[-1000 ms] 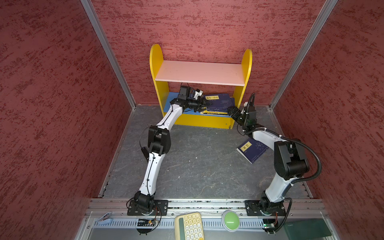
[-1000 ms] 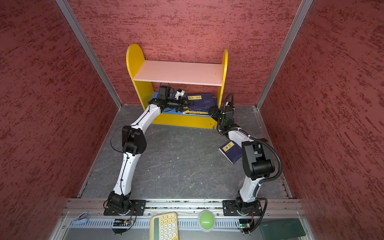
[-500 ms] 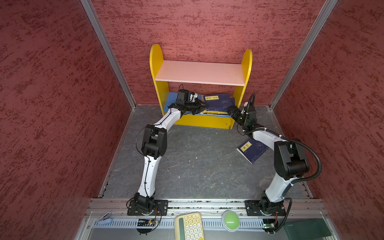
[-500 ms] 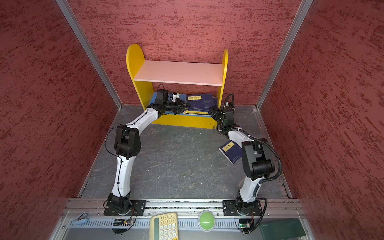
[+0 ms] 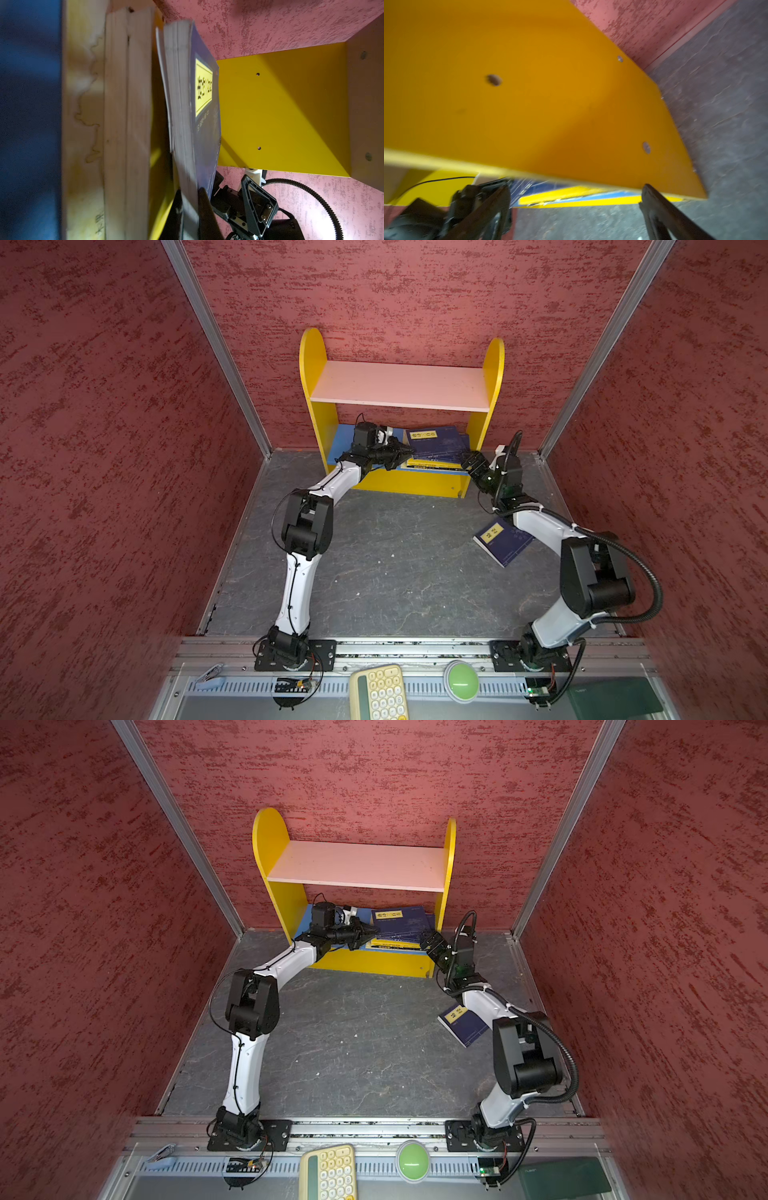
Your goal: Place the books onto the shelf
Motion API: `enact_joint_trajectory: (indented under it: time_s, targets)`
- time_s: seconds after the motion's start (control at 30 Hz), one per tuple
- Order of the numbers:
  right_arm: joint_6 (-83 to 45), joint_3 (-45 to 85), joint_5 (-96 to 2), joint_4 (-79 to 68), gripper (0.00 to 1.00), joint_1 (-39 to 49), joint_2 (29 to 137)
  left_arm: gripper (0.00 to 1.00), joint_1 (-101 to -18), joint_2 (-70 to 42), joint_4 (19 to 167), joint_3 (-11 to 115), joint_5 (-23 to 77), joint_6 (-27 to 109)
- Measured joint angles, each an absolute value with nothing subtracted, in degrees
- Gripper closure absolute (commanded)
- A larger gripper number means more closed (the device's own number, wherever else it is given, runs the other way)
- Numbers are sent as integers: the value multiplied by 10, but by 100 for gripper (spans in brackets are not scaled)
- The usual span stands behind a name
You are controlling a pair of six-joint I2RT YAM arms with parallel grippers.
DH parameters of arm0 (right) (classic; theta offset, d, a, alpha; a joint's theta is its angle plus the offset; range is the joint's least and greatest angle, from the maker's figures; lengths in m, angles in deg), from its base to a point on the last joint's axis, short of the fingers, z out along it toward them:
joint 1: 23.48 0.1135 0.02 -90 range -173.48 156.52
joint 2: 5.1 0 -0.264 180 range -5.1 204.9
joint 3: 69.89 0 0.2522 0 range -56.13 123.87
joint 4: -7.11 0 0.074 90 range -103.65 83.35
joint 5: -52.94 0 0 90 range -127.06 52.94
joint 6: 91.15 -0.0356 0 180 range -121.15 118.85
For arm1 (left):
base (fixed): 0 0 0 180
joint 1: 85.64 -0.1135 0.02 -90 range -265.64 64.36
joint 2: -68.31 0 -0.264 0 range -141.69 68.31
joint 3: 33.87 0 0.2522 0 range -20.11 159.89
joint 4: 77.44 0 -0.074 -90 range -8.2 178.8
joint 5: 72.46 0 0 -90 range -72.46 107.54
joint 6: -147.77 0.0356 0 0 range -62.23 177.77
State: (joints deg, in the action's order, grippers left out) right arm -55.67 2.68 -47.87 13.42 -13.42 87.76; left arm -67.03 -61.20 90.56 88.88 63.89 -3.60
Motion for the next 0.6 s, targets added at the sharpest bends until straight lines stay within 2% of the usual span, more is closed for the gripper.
enact_joint_trajectory:
  time_s: [0.17,0.23,0.4,0.6]
  targets:
    - [-604,-1,-522,167,4,-136,852,100,-673,-580,932,858,649,-48]
    - [-618,-11,-536,177,4,-136,846,95,-673,-565,928,850,657,-44]
    - [-633,-19,-562,186,5,-137,838,100,-672,-538,921,832,672,-29]
    - [-647,-19,-591,216,9,-137,838,100,-671,-530,925,805,698,-21]
